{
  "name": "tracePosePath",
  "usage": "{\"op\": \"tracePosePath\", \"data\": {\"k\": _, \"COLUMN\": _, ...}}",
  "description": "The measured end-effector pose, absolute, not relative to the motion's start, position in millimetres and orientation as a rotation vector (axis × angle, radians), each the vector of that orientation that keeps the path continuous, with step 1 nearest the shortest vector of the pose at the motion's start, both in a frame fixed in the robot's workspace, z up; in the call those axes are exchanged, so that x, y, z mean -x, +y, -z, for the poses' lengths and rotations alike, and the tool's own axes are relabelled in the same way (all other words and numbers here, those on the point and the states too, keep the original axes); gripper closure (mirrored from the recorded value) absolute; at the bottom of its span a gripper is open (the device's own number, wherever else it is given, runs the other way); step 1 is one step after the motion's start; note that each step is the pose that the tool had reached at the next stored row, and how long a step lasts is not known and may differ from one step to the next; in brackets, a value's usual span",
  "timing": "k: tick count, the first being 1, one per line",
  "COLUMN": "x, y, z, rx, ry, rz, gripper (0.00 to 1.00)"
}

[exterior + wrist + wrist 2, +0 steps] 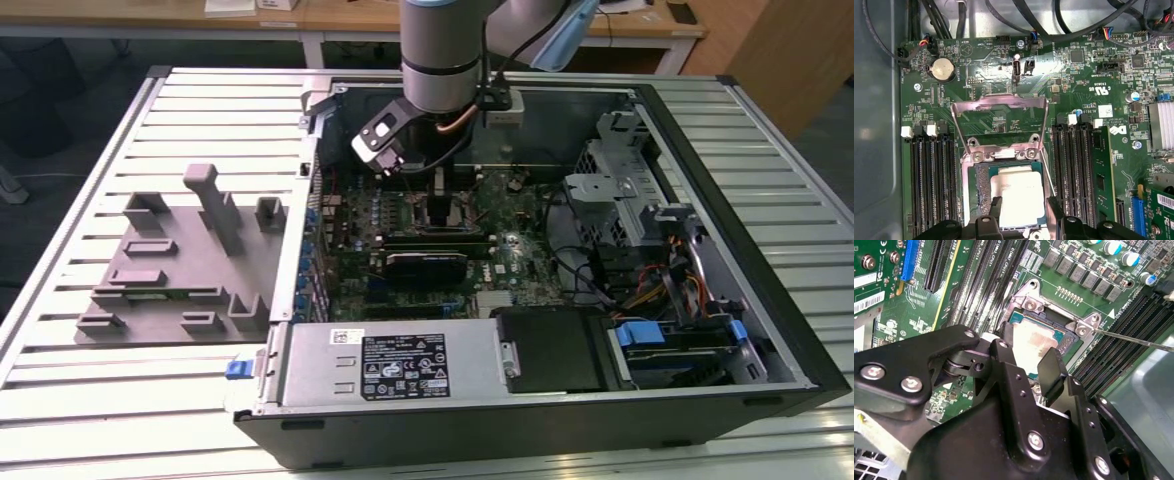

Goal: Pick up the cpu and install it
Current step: 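Place the cpu into insertion slot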

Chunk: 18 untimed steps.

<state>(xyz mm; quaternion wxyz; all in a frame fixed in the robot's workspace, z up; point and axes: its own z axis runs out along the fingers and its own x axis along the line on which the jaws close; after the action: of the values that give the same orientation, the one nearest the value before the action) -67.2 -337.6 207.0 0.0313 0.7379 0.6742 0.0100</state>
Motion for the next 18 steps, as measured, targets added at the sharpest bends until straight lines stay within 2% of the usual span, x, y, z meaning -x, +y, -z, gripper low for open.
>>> {"op": "tracePosePath", "data": {"k": 1, "x": 67.3, "y": -337.6, "z": -207.0, "rx": -2.273, "ry": 2.077, "rz": -0.031, "gripper": 0.52}}
{"op": "tracePosePath", "data": {"k": 2, "x": 67.3, "y": -337.6, "z": -207.0, "rx": -2.273, "ry": 2.077, "rz": -0.031, "gripper": 0.46}}
{"op": "tracePosePath", "data": {"k": 3, "x": 67.3, "y": -337.6, "z": -207.0, "rx": -2.273, "ry": 2.077, "rz": -0.031, "gripper": 0.46}}
{"op": "tracePosePath", "data": {"k": 4, "x": 67.2, "y": -337.6, "z": -207.0, "rx": -2.273, "ry": 2.077, "rz": -0.031, "gripper": 0.4}}
{"op": "tracePosePath", "data": {"k": 5, "x": 67.2, "y": -337.6, "z": -207.0, "rx": -2.273, "ry": 2.077, "rz": -0.031, "gripper": 0.4}}
{"op": "tracePosePath", "data": {"k": 6, "x": 67.2, "y": -337.6, "z": -207.0, "rx": -2.273, "ry": 2.077, "rz": -0.031, "gripper": 0.34}}
{"op": "tracePosePath", "data": {"k": 18, "x": 70.9, "y": -332.2, "z": -207.0, "rx": -2.279, "ry": 2.07, "rz": -0.031, "gripper": 0.34}}
